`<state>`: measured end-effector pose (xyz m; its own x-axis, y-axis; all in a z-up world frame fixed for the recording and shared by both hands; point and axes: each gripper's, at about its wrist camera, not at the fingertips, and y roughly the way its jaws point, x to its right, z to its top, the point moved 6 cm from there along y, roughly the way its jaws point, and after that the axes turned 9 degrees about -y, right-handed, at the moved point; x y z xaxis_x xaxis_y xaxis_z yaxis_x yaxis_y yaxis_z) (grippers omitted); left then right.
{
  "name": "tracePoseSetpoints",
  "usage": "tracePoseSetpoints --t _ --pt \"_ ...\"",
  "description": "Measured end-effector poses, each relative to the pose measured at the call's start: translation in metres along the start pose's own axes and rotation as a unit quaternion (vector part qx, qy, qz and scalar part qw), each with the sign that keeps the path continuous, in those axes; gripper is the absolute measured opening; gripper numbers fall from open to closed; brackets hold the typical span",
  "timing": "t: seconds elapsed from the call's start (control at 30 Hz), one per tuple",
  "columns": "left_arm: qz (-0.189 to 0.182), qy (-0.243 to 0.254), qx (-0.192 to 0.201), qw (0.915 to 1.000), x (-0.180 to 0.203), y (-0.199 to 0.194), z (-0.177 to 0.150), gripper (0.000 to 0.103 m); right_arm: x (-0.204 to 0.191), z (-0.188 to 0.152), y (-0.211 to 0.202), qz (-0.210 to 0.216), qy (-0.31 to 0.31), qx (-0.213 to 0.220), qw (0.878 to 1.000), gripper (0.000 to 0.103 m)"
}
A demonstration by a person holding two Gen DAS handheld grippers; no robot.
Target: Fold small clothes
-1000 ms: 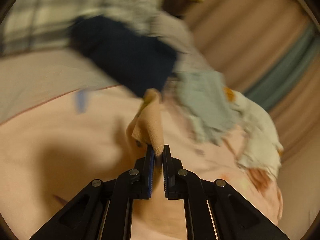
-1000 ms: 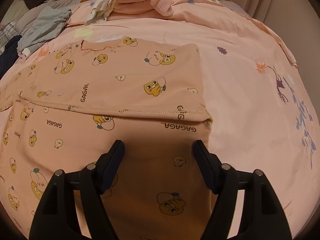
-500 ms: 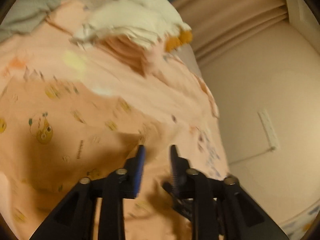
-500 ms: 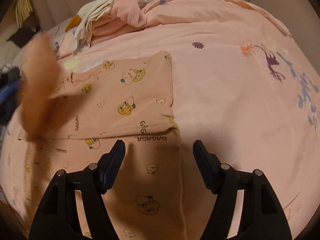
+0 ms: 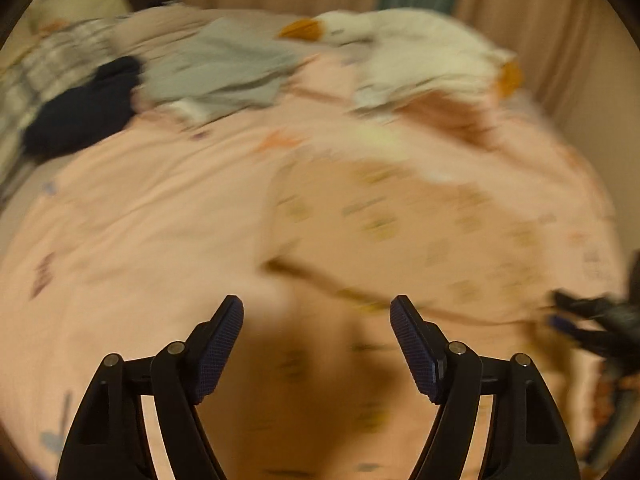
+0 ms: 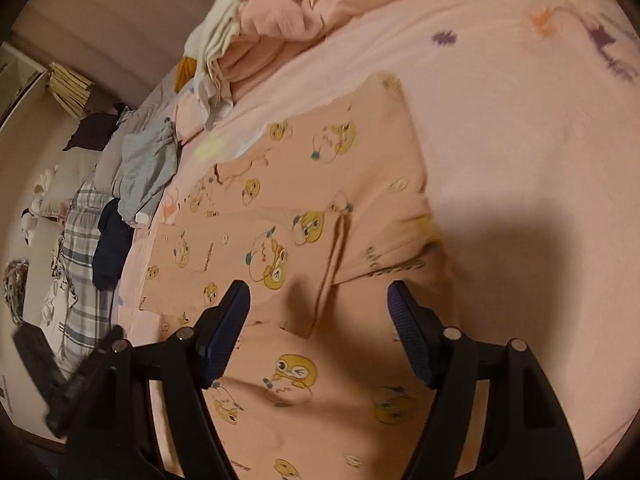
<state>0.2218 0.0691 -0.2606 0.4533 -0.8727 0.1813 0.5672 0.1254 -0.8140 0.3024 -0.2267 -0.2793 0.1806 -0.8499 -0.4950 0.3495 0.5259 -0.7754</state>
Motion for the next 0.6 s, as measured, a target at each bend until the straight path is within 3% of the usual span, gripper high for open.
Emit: tracePoseSetpoints --t 0.1,0.17,0.23,0.3,0.37,0.4,0.43,0.6 --pt "0.020 -0.006 -0.027 0.9994 -0.018 0.017 -0.005 0.075 0.000 -0.003 0.016 0.005 0.031 -0.008 0.999 0.071" --pt "0.006 -0.026 -0.052 0.9983 -0.024 0.025 -0.006 0.075 -0.006 -0.002 0.013 0.030 0.038 -0.002 0.999 0.058" --pt "-0.004 -0.056 -0.059 0.9967 -0.029 0.031 -0.006 0.075 -0.012 -0.001 0.012 0.067 0.042 0.001 0.997 0.052" --pt "0.019 -0.058 -0.067 0.9958 -0.035 0.038 -0.011 0.075 -0.013 -0.003 0.020 0.072 0.050 -0.009 0.996 0.049" --pt "0.041 -0.026 -0.076 0.9959 -0.038 0.043 -0.016 0.075 -0.012 -0.008 0.032 0.072 0.061 -0.026 0.995 0.034" --pt "0.042 -0.019 -0.071 0.9964 -0.040 0.042 -0.017 0.075 -0.011 -0.008 0.034 0.063 0.062 -0.027 0.996 0.015" --pt "0.046 -0.013 -0.061 0.9970 -0.040 0.041 -0.014 0.075 -0.009 -0.006 0.032 0.043 0.060 -0.016 0.997 0.009" --pt "0.064 -0.018 -0.032 0.9973 -0.044 0.048 -0.007 0.078 -0.038 0.014 0.005 0.040 -0.019 0.024 0.999 0.007"
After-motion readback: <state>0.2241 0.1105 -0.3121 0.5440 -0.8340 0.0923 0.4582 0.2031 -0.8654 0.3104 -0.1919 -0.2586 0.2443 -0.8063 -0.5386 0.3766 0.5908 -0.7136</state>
